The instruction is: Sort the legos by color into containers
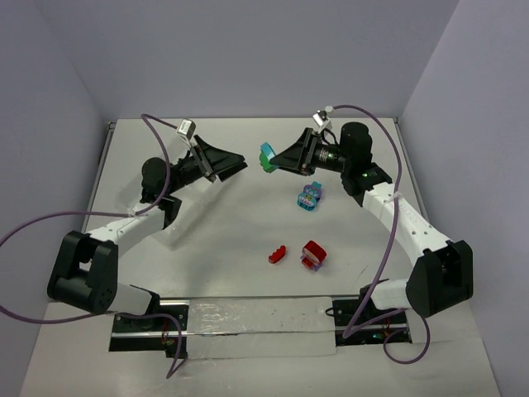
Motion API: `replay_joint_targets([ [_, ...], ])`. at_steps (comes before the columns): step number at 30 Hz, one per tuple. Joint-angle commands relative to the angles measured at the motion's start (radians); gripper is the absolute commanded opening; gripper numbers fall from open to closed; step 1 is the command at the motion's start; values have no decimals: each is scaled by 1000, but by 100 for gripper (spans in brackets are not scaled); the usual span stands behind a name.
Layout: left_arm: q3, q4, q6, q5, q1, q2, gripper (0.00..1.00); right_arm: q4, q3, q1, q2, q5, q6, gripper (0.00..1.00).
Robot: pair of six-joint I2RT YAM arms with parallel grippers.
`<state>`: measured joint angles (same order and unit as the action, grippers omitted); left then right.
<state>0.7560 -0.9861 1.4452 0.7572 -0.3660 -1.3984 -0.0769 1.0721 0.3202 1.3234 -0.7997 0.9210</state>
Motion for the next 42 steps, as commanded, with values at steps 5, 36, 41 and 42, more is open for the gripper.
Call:
replay_joint_targets([
  [5,56,-292,119,26,-53,-70,86,-141,-8,-4,-39,-38,27,0],
  [36,199,-188,-28,62,-113,-192,68,-191,-3,0,-34,-87,59,0],
  [41,193,-191,-28,55,-113,-184,45,-190,-4,2,-33,-84,59,0],
  [42,192,-190,-28,55,-113,-183,40,-193,-5,1,-34,-84,60,0],
])
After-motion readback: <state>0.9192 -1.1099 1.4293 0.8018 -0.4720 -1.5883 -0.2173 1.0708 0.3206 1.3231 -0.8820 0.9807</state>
